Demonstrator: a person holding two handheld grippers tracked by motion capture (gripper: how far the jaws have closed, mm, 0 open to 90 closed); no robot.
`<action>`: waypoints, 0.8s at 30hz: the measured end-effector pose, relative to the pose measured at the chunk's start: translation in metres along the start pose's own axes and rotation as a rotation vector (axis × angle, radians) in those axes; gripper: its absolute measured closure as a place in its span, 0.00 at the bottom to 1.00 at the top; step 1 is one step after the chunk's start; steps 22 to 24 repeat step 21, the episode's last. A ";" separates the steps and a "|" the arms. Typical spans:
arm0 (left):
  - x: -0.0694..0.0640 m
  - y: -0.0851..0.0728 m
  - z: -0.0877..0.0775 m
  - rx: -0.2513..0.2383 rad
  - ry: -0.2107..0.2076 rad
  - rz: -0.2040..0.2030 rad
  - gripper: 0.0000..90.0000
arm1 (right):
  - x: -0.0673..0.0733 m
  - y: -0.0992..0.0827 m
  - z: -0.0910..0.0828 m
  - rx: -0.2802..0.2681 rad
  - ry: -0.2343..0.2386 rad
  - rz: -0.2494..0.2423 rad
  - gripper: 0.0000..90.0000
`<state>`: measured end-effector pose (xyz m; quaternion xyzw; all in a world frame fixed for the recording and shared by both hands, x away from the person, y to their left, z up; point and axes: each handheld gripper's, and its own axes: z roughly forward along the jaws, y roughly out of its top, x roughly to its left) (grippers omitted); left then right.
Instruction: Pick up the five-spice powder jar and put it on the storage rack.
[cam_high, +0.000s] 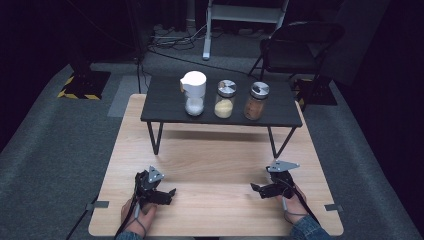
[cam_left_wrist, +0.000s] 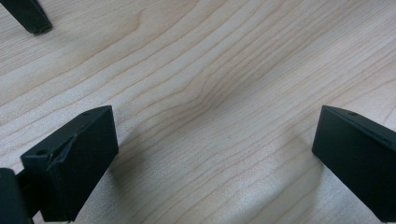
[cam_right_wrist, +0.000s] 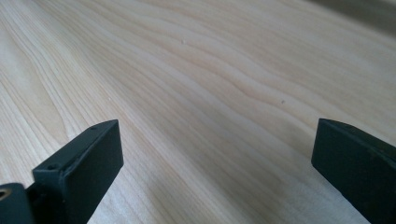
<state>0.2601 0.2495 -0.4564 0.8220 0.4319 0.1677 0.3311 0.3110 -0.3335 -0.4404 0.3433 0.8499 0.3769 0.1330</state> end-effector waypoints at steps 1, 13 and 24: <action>0.000 0.000 0.000 0.000 0.000 0.000 0.00 | 0.000 0.000 0.001 0.008 0.000 -0.002 0.02; 0.000 0.000 0.000 0.000 0.000 0.000 0.00 | 0.009 -0.011 0.010 0.029 -0.018 -0.038 0.00; 0.000 0.000 0.000 0.000 -0.001 0.000 0.00 | 0.008 -0.012 0.010 0.029 -0.016 -0.041 0.00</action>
